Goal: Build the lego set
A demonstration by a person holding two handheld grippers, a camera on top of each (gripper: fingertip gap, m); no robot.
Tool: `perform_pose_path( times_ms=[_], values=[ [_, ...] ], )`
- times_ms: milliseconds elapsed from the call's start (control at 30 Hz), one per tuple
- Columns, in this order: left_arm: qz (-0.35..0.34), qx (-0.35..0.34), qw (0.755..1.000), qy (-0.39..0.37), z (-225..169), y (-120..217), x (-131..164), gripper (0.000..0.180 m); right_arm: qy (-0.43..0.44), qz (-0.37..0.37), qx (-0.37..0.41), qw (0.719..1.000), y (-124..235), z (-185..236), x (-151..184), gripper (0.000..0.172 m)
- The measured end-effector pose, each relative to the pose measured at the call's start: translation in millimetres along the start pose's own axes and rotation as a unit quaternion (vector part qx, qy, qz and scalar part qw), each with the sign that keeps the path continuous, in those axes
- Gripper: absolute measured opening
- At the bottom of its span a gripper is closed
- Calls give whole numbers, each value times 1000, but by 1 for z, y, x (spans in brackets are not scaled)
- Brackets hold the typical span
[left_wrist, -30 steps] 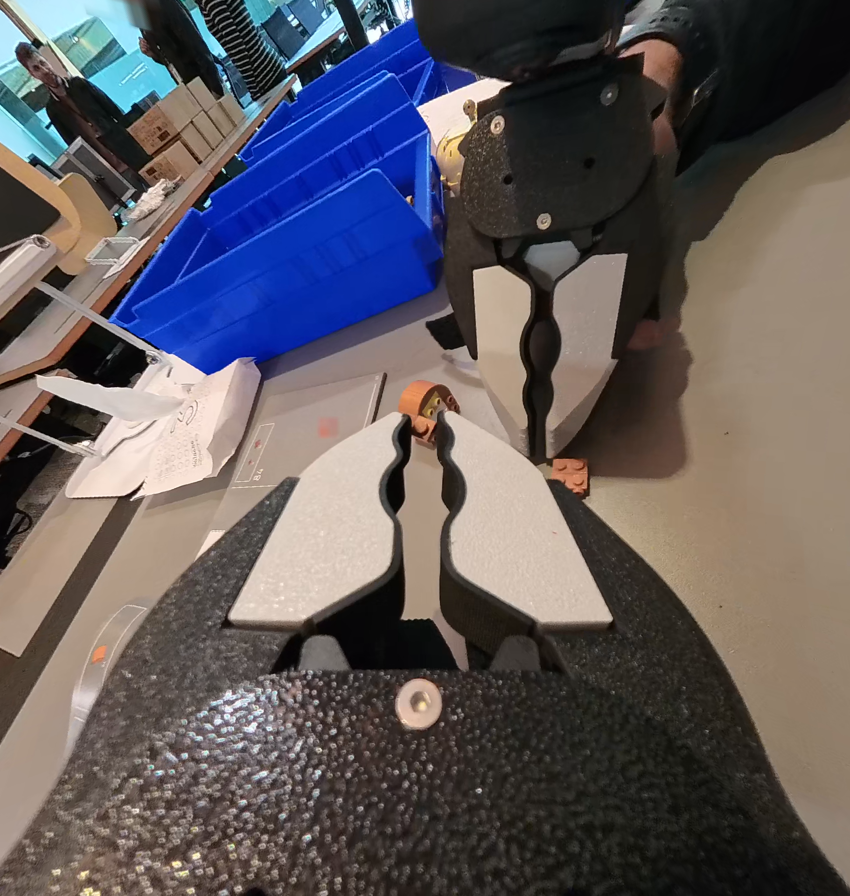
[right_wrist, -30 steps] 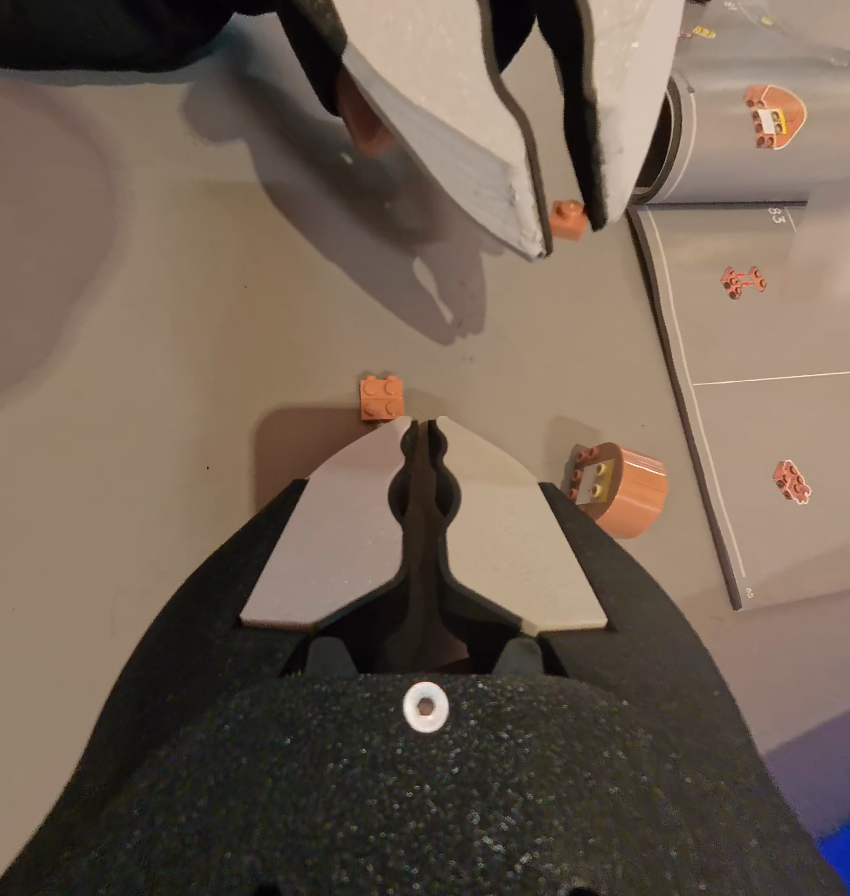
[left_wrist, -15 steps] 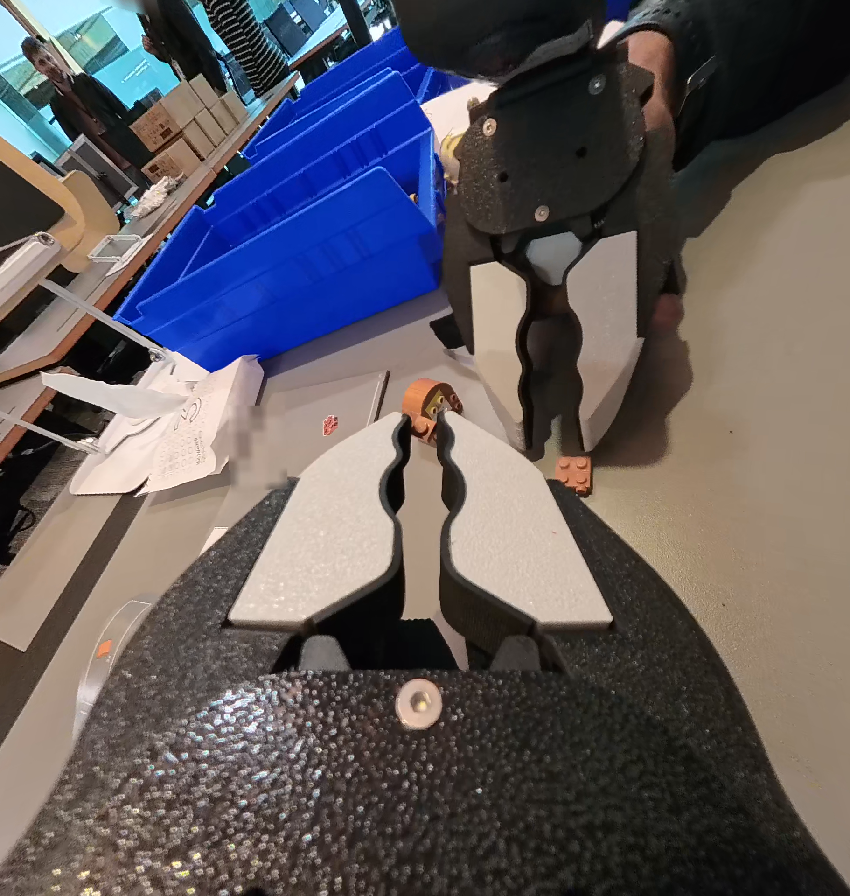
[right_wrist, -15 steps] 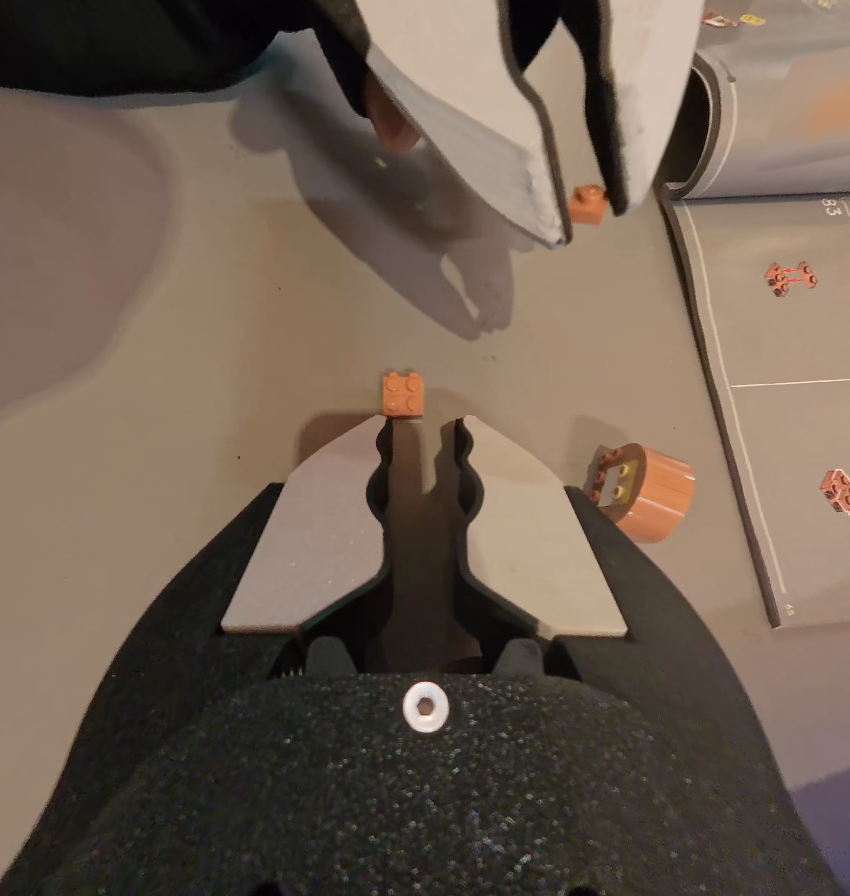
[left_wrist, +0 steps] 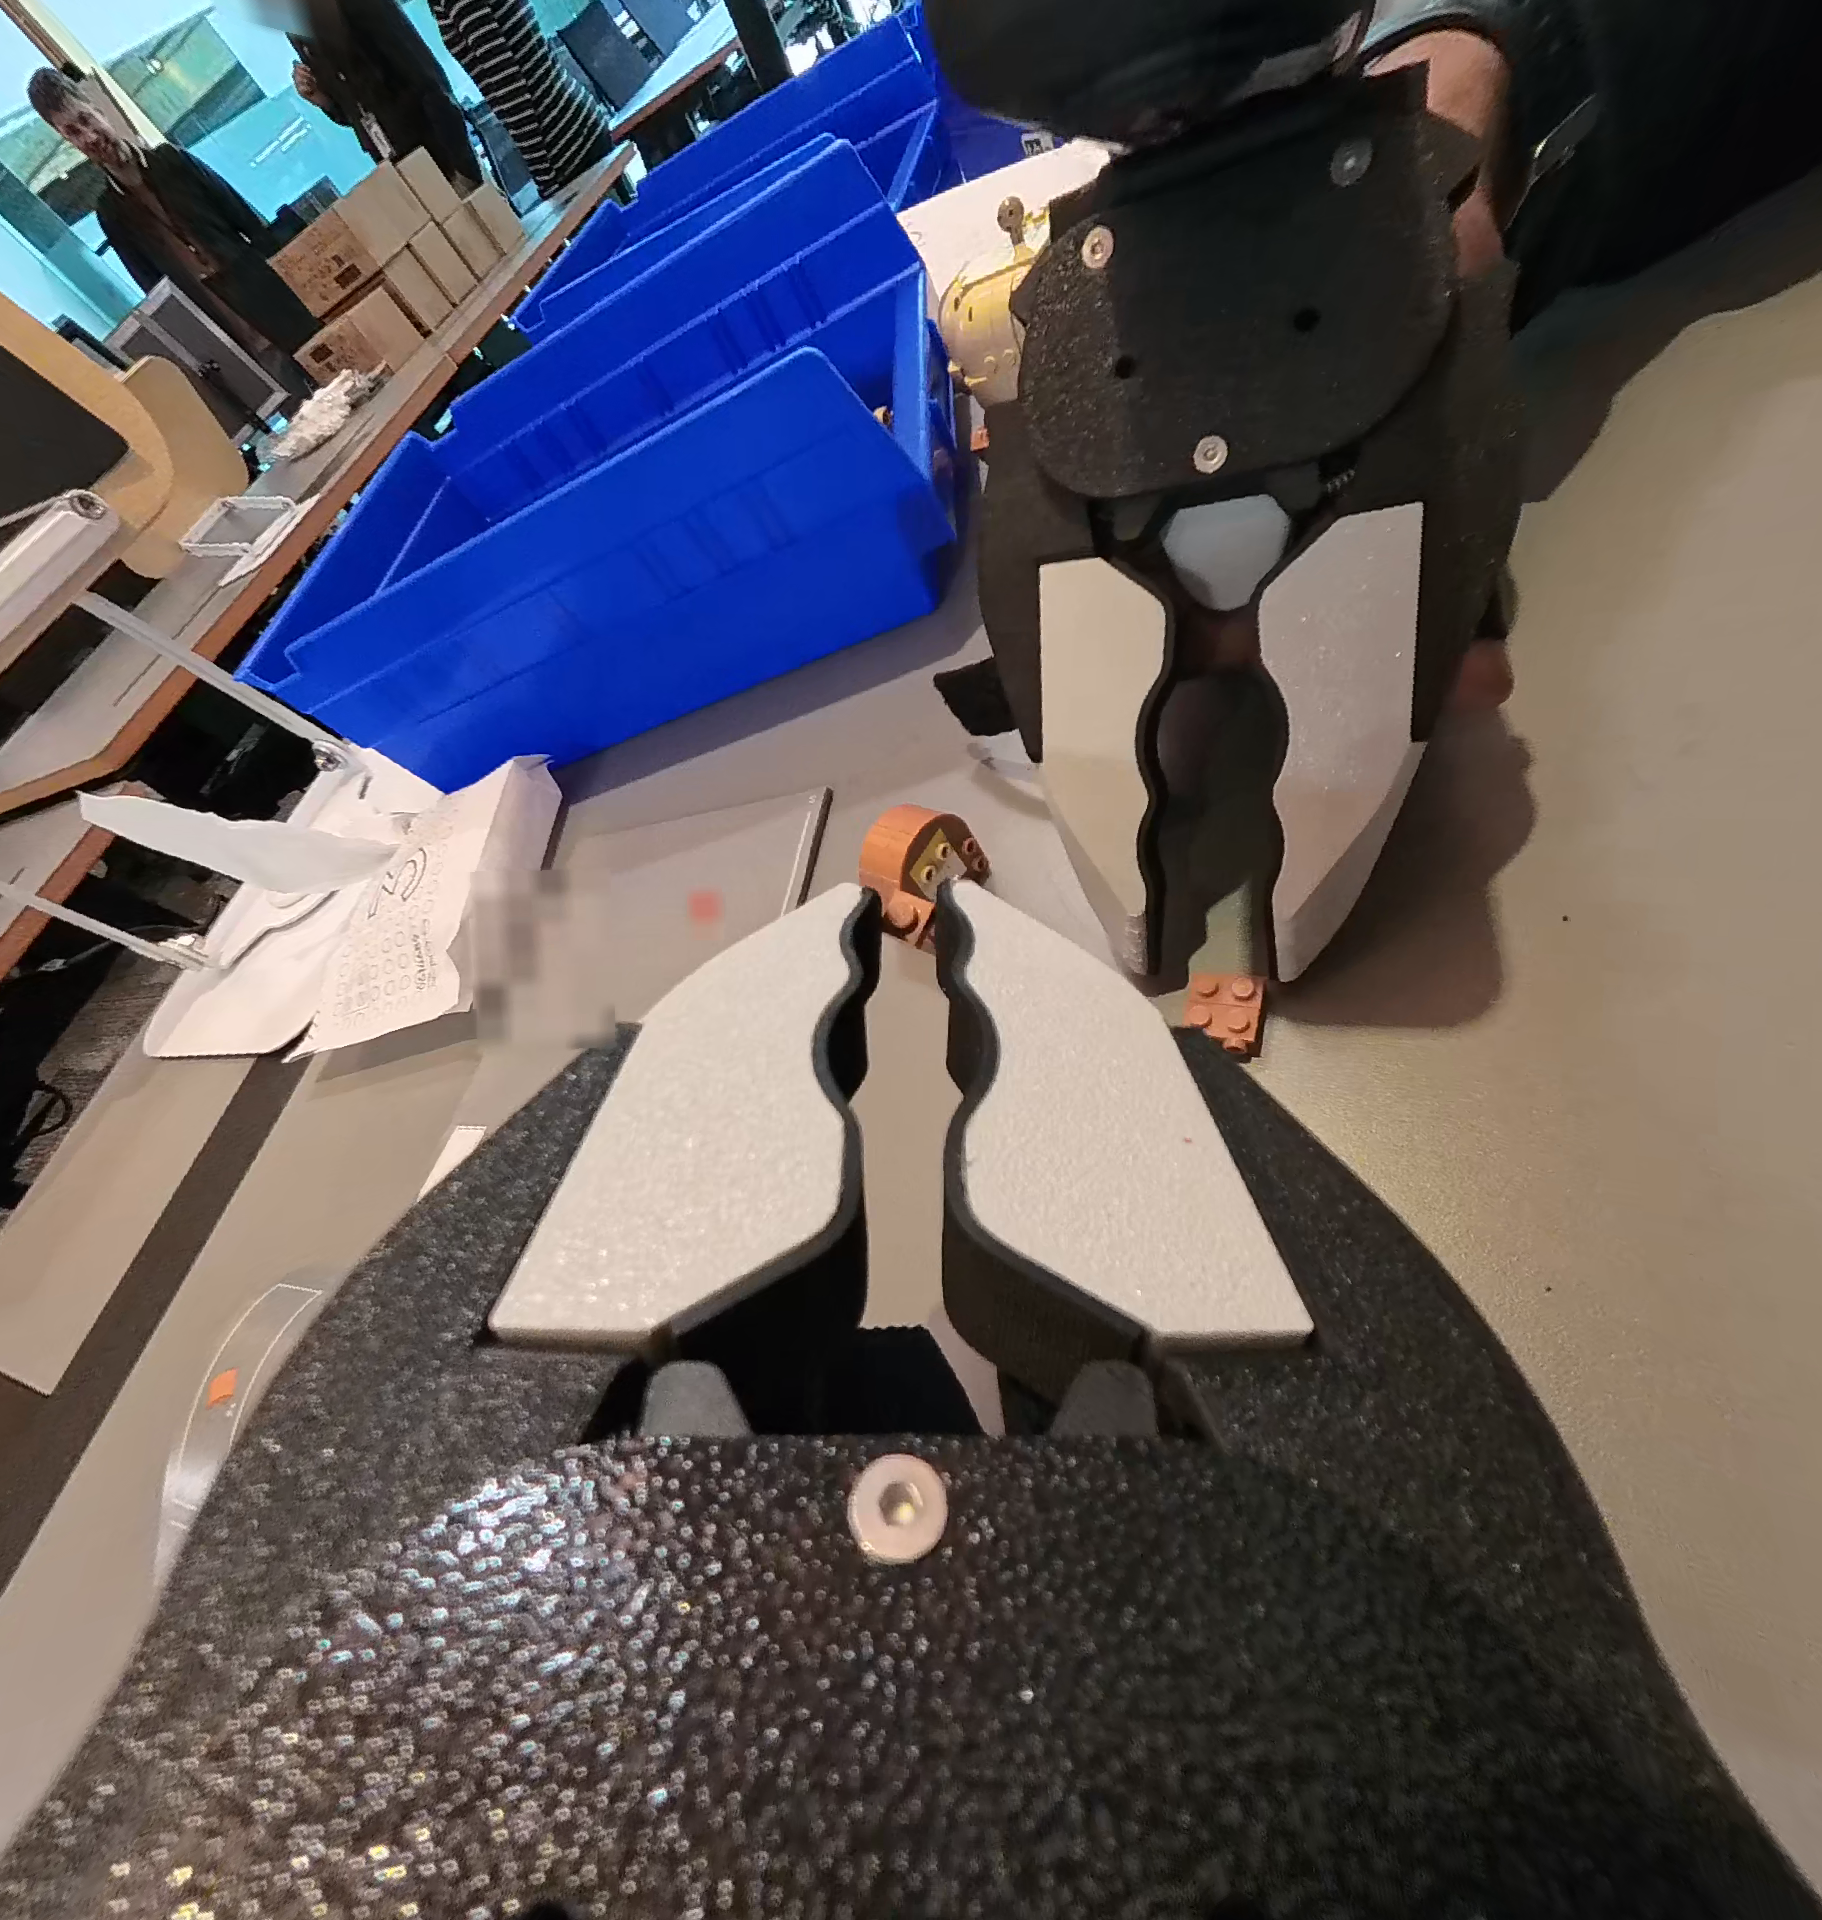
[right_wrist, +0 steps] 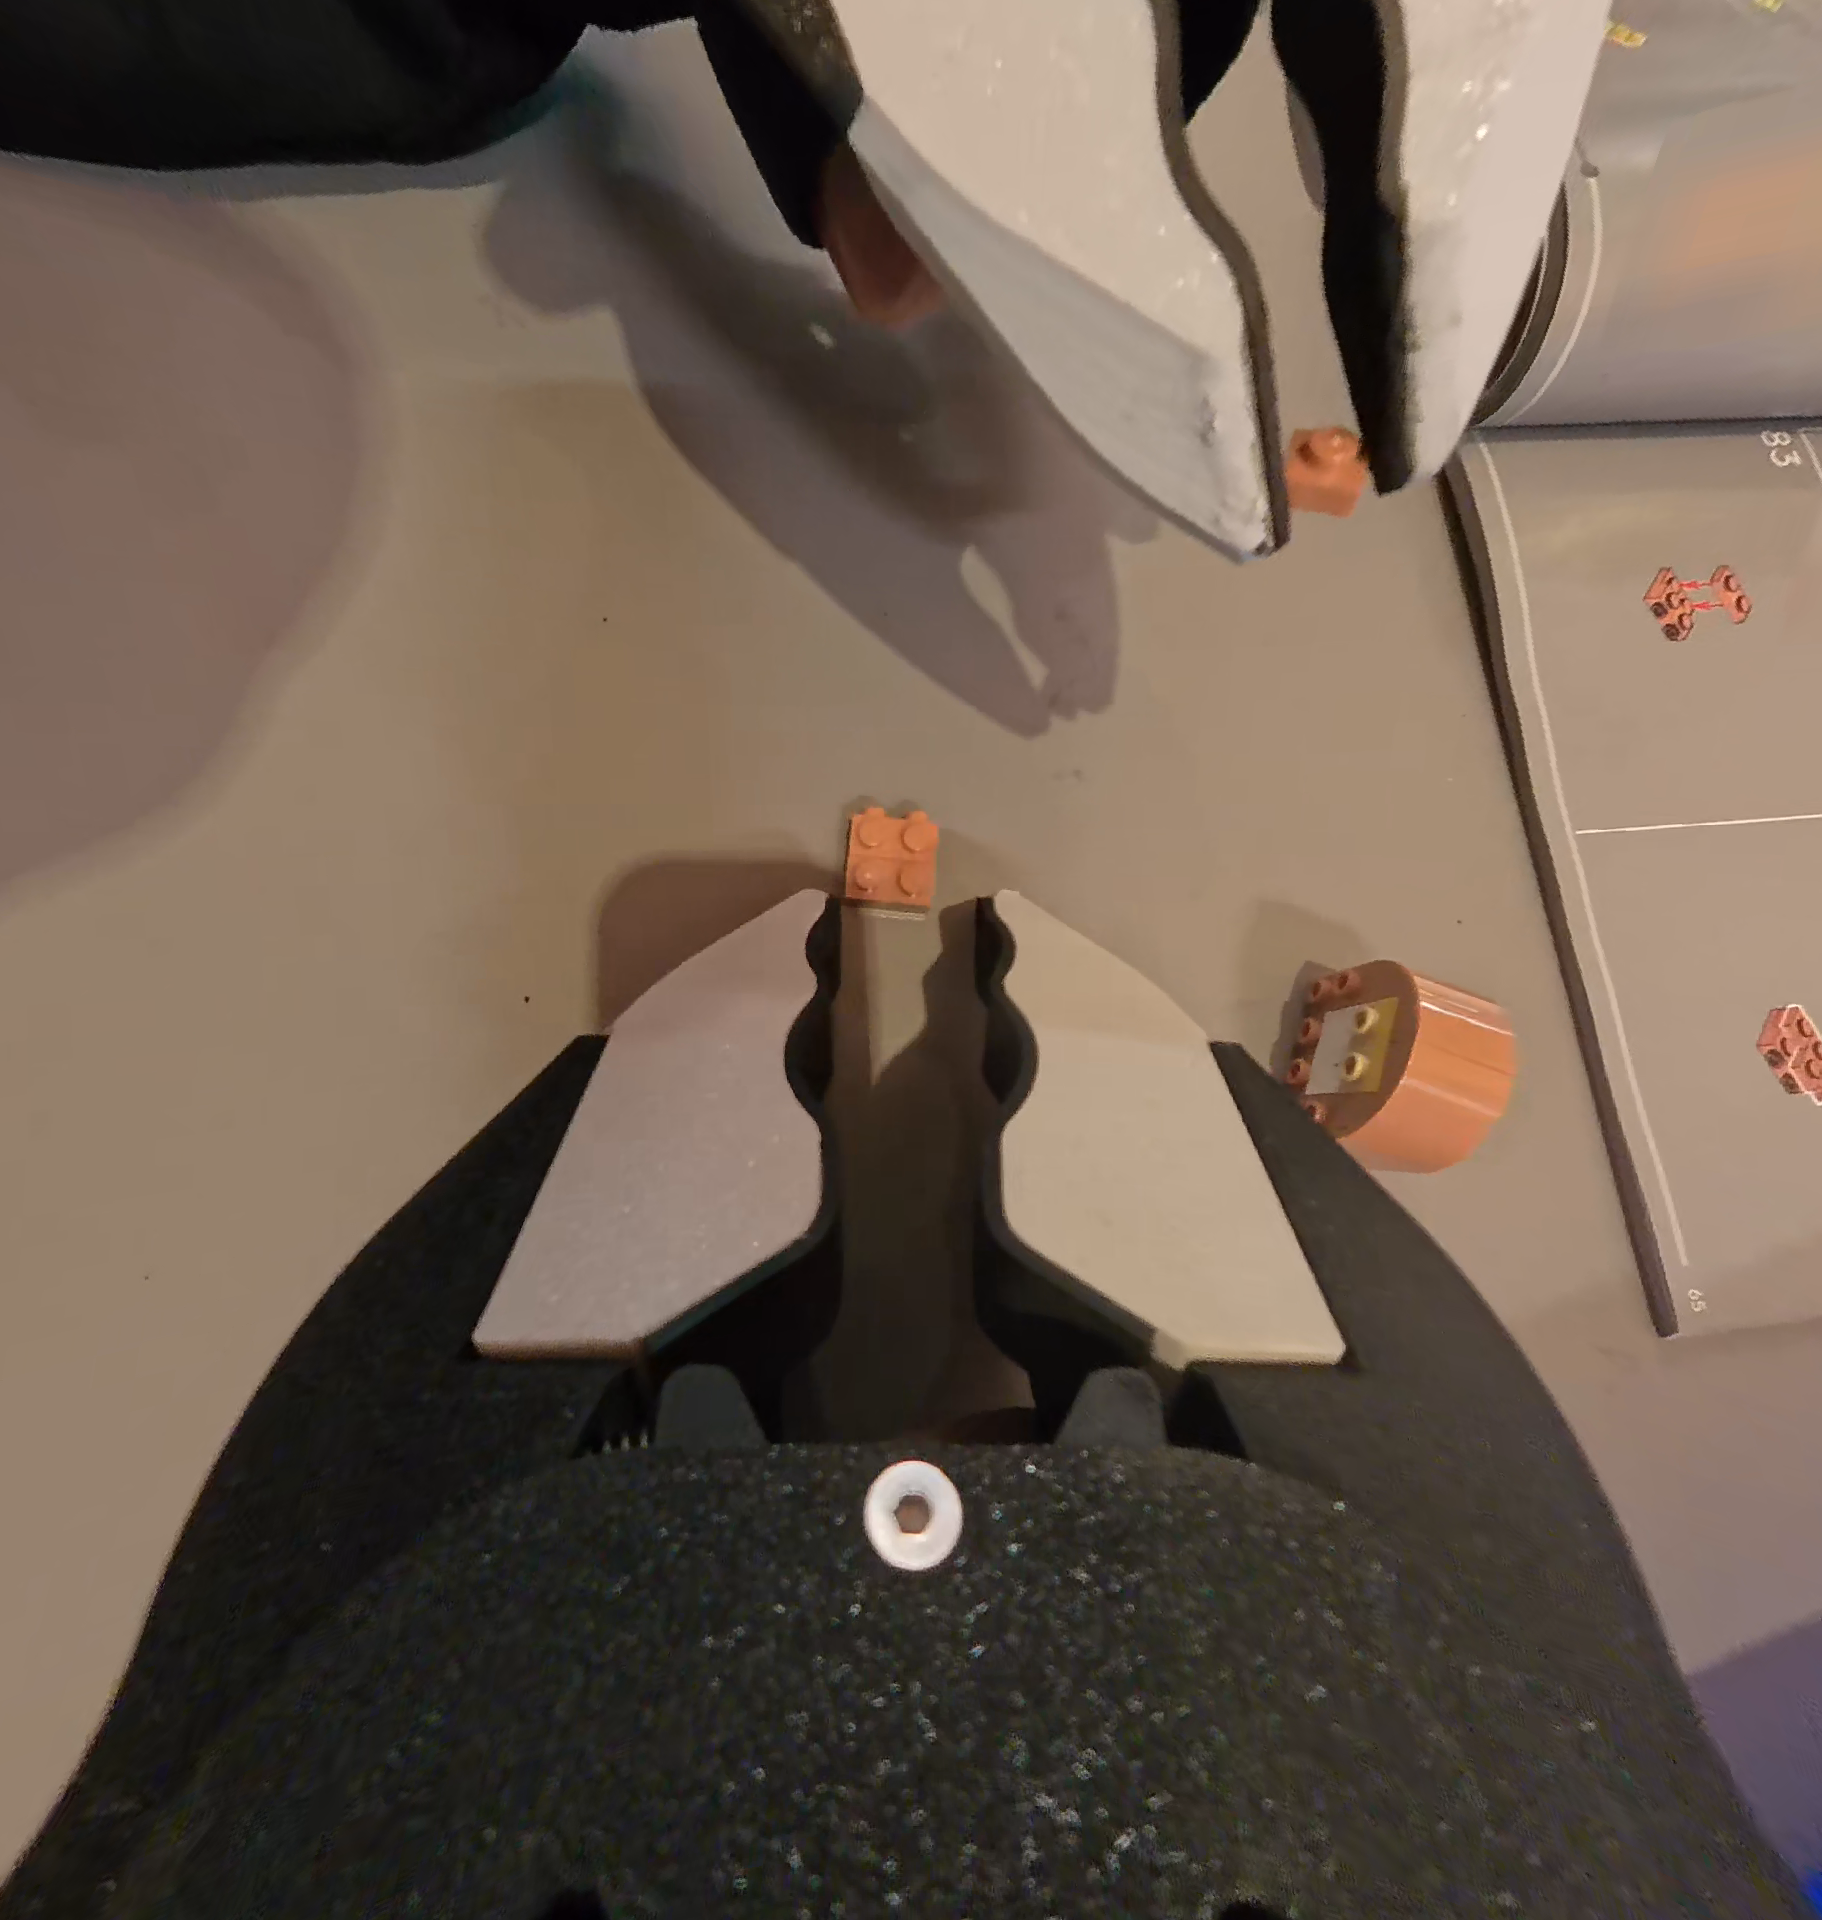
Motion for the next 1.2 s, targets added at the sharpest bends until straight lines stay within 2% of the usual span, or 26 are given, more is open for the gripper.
perform_pose_path(
  times_ms=[400, 733, 900, 1033, 1200],
  values=[
    [32, 48, 998, -3, -11, -1, 8, 9, -8, 0, 5, 1000, -5, 1, -5, 23],
    [37, 54, 998, -6, -15, -2, 8, 9, -7, -8, 11, 1000, -4, -4, -4, 22],
    [34, 40, 999, -4, -11, -3, 7, 9, -24, -12, 30, 999, 2, -6, 0, 32],
    [36, 41, 998, -3, -11, -1, 8, 10, -10, 7, 44, 999, 5, -5, 6, 23],
    [41, 49, 998, -4, -13, -3, 10, 10, -17, 1, 59, 998, 5, -13, 4, 23]
  ],
)
Point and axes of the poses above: each gripper's, where its closed fingertips meet, y back along the fingers, x out of its underside, z = x × y across the jaws, the point moved 4 cm from there along y, back along the fingers, and after that the axes turned 11 degrees about -x, right-handed, at the moved point
